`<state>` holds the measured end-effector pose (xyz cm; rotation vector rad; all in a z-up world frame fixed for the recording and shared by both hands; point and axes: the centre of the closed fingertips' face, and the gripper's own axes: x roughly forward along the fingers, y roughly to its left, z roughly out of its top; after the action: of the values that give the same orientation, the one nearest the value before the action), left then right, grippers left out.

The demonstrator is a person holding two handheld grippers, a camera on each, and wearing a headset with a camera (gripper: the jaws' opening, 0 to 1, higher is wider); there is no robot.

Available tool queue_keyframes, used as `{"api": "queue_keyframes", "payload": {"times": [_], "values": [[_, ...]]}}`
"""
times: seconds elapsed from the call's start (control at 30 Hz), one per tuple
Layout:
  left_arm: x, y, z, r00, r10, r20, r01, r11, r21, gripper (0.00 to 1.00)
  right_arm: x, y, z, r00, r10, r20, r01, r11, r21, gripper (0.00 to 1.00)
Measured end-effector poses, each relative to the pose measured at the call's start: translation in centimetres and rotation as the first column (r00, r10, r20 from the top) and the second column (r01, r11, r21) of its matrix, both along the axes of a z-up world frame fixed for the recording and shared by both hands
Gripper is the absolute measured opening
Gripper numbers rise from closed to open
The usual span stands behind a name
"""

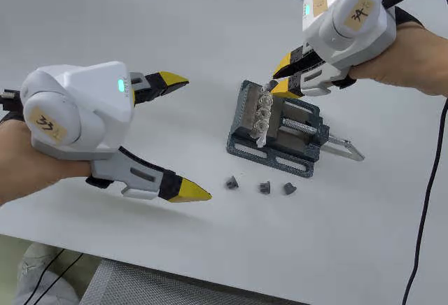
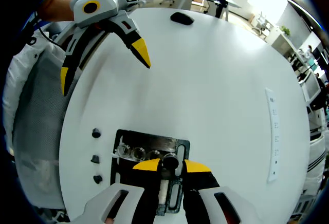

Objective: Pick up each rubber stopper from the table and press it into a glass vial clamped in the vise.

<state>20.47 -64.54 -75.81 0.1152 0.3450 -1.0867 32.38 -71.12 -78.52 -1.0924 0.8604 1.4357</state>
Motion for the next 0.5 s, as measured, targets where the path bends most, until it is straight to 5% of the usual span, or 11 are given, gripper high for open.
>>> {"api": "queue_keyframes", "payload": {"times": [0.5], "values": [[0.1, -0.2, 0.1, 1.0, -0.004, 0.001, 0.004, 1.0, -0.003, 0.98, -0.1, -0.1, 1.4, 1.0, -0.013, -0.002, 0.013, 0.999, 0.043, 0.07]]}}
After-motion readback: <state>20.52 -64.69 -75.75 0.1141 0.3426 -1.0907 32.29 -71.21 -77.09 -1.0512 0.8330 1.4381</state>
